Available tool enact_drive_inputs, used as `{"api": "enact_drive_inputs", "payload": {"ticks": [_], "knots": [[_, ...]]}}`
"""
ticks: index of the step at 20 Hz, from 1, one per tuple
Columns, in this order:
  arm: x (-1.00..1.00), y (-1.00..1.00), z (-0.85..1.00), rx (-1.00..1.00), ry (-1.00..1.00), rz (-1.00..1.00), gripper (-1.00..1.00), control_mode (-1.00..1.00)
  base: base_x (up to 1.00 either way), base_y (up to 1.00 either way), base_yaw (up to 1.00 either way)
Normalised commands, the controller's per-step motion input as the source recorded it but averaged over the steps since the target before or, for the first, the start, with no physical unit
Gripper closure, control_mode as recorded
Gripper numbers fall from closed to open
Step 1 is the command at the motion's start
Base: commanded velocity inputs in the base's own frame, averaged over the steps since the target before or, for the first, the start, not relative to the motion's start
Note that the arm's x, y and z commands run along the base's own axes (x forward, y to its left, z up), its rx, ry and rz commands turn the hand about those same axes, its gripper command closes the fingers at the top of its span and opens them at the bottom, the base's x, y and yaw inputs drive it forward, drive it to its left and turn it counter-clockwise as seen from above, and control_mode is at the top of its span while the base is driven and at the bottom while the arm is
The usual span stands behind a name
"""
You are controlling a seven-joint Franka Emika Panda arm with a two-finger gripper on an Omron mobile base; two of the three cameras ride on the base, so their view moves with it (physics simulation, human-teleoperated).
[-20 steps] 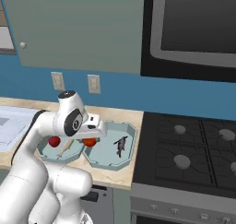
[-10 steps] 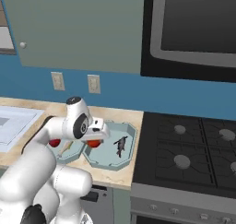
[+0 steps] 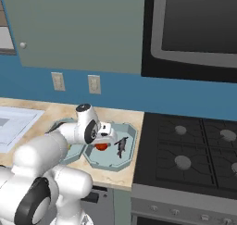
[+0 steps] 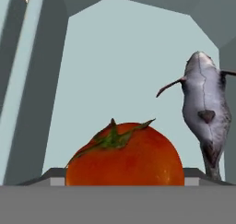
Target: Place one tomato and one fish in each tupperware on the nearby counter, to pack two identical lunches.
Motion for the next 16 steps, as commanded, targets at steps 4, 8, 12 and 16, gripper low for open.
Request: {"api": "enact_drive_inputs", "payload": {"ticks": [4, 8, 12, 16], "knots": [[0.19, -0.12, -0.11, 0.01, 0.00, 0.00, 1.00, -1.00, 0.00, 0.00, 0.00], [0.14, 0.00, -0.15, 0.00, 0.00, 0.00, 1.00, -1.00, 0.00, 0.00, 0.00], [0.08, 0.00, -0.25, 0.00, 0.00, 0.00, 1.00, -1.00, 0.00, 0.00, 0.00], [0.11, -0.03, -0.23, 0.00, 0.00, 0.00, 1.00, -1.00, 0.00, 0.00, 0.00]]}}
